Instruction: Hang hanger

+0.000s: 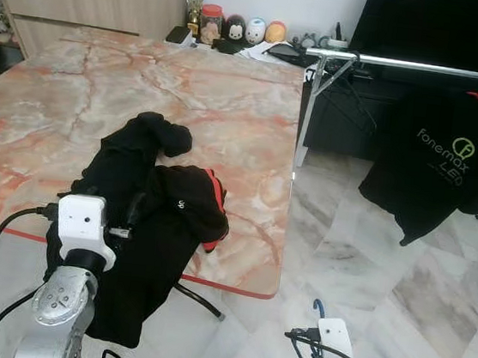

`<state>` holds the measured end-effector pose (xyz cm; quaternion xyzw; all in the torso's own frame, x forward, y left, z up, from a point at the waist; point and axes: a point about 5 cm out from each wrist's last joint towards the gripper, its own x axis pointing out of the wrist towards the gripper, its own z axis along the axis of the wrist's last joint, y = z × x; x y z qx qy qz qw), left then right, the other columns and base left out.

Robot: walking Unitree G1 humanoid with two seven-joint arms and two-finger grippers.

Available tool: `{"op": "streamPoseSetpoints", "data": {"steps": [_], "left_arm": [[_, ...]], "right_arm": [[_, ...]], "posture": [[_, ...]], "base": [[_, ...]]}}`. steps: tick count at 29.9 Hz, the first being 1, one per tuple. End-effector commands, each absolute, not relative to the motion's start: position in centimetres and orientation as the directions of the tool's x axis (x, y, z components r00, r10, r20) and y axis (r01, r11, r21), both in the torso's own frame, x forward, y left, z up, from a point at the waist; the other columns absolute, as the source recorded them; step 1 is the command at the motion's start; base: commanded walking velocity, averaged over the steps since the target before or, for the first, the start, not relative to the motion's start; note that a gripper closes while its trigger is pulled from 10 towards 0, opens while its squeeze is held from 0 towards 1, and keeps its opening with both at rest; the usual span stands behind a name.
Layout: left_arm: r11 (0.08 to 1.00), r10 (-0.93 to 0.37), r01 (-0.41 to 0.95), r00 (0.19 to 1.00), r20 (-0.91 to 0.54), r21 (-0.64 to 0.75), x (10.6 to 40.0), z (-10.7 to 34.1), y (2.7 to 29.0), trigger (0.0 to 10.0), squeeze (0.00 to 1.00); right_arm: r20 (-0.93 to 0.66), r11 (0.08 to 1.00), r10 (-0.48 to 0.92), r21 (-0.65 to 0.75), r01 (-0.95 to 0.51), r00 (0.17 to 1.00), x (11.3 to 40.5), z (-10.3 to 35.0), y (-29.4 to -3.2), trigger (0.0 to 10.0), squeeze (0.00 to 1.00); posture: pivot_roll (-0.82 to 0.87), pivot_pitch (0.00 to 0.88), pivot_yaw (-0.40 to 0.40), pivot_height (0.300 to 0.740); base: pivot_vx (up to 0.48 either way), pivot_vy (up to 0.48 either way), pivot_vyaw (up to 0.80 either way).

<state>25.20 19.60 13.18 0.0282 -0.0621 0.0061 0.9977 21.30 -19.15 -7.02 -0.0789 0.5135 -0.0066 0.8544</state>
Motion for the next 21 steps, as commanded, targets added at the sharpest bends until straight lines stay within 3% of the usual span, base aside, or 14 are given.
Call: {"op": "streamPoseSetpoints", "data": {"steps": [1, 6, 21], "left_arm": [[0.998, -0.03, 0.024, 0.993, 0.116, 0.056, 25.31, 13.29, 19.27, 10.0, 0.0], [0.998, -0.037, 0.031, 0.993, 0.116, 0.056, 25.23, 13.29, 19.19, 10.0, 0.0], [0.997, -0.062, 0.057, 0.993, 0.104, 0.052, 25.14, 13.0, 18.87, 10.0, 0.0]], "right_arm": [[-0.868, 0.989, -0.092, -0.135, -0.053, 0.489, 21.85, -6.74, -18.88, 10.0, 0.0], [-0.868, 0.99, -0.094, -0.134, -0.047, 0.488, 21.82, -6.77, -18.76, 10.0, 0.0], [-0.862, 0.989, -0.102, -0.142, -0.043, 0.496, 22.13, -6.55, -19.02, 10.0, 0.0]], "posture": [[0.13, 0.0, -0.04, 0.74], [0.13, 0.0, -0.039, 0.74], [0.13, 0.0, -0.039, 0.74]], "base": [[0.0, 0.0, 0.0], [0.0, 0.0, 0.0], [-0.259, 0.0, 0.0]]}}
